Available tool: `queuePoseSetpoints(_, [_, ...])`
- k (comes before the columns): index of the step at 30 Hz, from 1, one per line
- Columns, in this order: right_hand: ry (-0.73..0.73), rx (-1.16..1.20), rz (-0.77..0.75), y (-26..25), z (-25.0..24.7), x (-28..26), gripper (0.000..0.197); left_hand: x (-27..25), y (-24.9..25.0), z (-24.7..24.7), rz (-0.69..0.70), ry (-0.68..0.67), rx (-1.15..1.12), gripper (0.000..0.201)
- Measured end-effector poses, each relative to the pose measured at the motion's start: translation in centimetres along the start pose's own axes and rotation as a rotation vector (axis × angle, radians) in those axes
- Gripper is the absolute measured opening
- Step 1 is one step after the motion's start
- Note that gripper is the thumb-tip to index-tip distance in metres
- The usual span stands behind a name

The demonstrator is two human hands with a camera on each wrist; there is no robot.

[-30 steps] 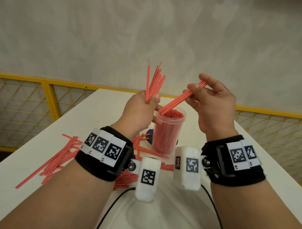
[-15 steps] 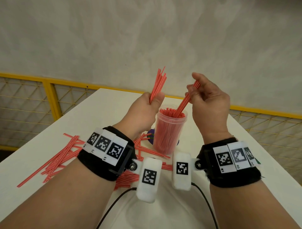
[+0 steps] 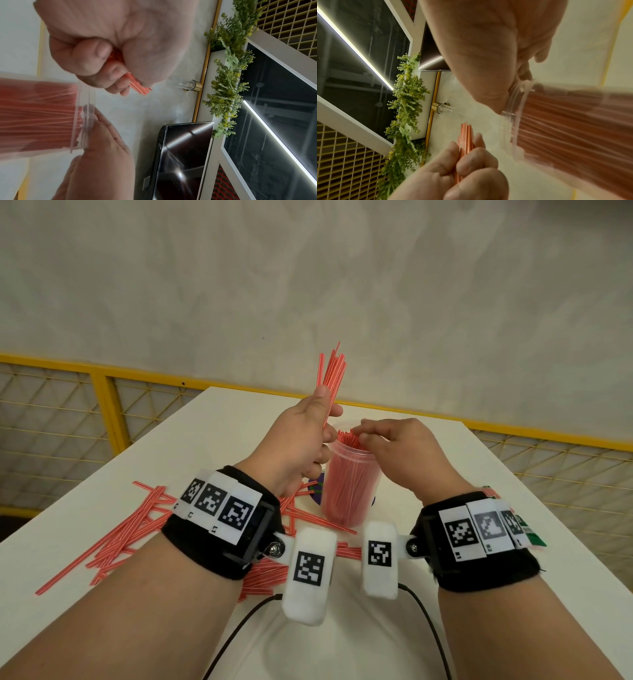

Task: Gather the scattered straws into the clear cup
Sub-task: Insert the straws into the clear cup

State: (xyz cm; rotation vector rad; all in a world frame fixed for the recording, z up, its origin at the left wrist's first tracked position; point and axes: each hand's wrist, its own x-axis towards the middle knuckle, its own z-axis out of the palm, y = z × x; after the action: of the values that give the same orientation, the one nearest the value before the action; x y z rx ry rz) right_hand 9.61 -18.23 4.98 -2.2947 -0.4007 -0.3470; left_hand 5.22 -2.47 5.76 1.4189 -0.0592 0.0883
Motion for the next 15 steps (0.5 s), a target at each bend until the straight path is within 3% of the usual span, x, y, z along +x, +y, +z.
queuePoseSetpoints(2, [0.050,0.027,0.015,-0.2,-0.2,0.1,0.024,0.1,0.0,-0.1,-0.007,0.004,-0.011,0.040])
queuePoseSetpoints(5, [-0.081,-0.023,0.057,-0.3,-0.3,0.0,0.027,0.2,-0.1,-0.2,-0.001,-0.004,-0.017,0.036])
queuePoseSetpoints(7, [-0.081,-0.027,0.039,-0.4,-0.3,0.0,0.028,0.2,-0.1,-0.1,0.005,-0.019,-0.011,0.032])
queuePoseSetpoints(12, [0.280,0.243,-0.023,-1.6,-1.0,-0.3,0.019,0.2,-0.3,0.0,0.013,-0.073,0.066,0.021])
queuePoseSetpoints(15, [0.314,0.457,-0.015,-2.3,-1.5,-0.5,0.015,0.1,-0.4,0.1,0.021,-0.121,0.077,0.021])
